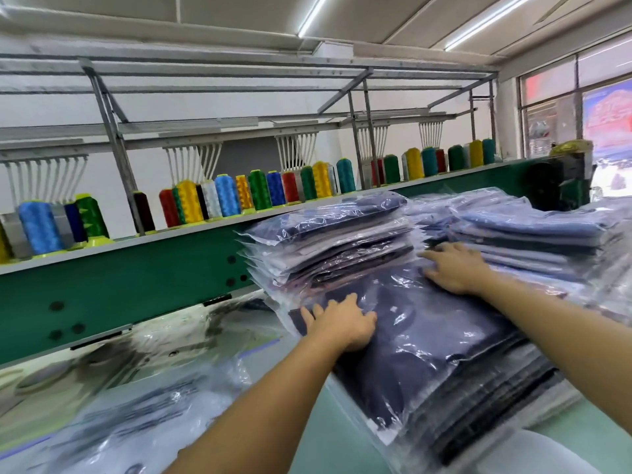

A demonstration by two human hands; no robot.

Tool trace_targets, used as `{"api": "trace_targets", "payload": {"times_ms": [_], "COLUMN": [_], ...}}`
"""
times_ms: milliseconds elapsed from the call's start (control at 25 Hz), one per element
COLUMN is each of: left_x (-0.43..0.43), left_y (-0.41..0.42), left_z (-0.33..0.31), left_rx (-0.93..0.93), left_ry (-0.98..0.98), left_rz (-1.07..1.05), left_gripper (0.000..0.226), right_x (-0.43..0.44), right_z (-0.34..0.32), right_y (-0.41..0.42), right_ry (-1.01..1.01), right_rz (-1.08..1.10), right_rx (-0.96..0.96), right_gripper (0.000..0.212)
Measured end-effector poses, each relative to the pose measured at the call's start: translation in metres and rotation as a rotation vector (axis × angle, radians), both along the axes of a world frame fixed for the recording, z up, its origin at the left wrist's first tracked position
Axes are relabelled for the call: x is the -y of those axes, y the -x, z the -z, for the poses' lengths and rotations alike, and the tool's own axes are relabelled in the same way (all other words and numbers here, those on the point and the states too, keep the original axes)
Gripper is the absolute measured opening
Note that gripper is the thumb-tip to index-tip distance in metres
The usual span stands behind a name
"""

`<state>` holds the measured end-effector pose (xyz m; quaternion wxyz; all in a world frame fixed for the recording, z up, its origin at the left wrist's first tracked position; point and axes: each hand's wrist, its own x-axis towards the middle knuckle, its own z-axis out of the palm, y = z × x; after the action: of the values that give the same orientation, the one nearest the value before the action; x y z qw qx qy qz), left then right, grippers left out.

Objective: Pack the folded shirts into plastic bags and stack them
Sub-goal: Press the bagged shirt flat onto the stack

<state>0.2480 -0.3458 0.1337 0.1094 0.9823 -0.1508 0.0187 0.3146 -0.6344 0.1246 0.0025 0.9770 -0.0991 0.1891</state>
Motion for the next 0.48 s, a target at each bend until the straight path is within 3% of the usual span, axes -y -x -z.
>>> {"api": "trace_targets", "payload": {"times_ms": [120,240,480], "left_x": [0.018,0.025,0.031], "left_y": [-0.017,-0.03,-0.041], "left_z": [0.006,0.012,0.017], "left_rx": [-0.188,-0.18,-0.182], "left_ry": [0.048,0.085,0.201], "left_rz": [-0.002,0.006,0.134], "left_gripper": [0.089,0.102,0.104], "right_x": [0.004,0.018,0.037], "right_z": [0.01,0.014,0.025], "right_y": [-0.01,-0.017,-0.028], "right_ry": [-0.118,-0.186,-0.212], "right_rz": [-0.114,-0.098,-0.105], "right_rx": [-0.155,-0.174,-0.184], "right_gripper": [0.051,0.053,0.057]}}
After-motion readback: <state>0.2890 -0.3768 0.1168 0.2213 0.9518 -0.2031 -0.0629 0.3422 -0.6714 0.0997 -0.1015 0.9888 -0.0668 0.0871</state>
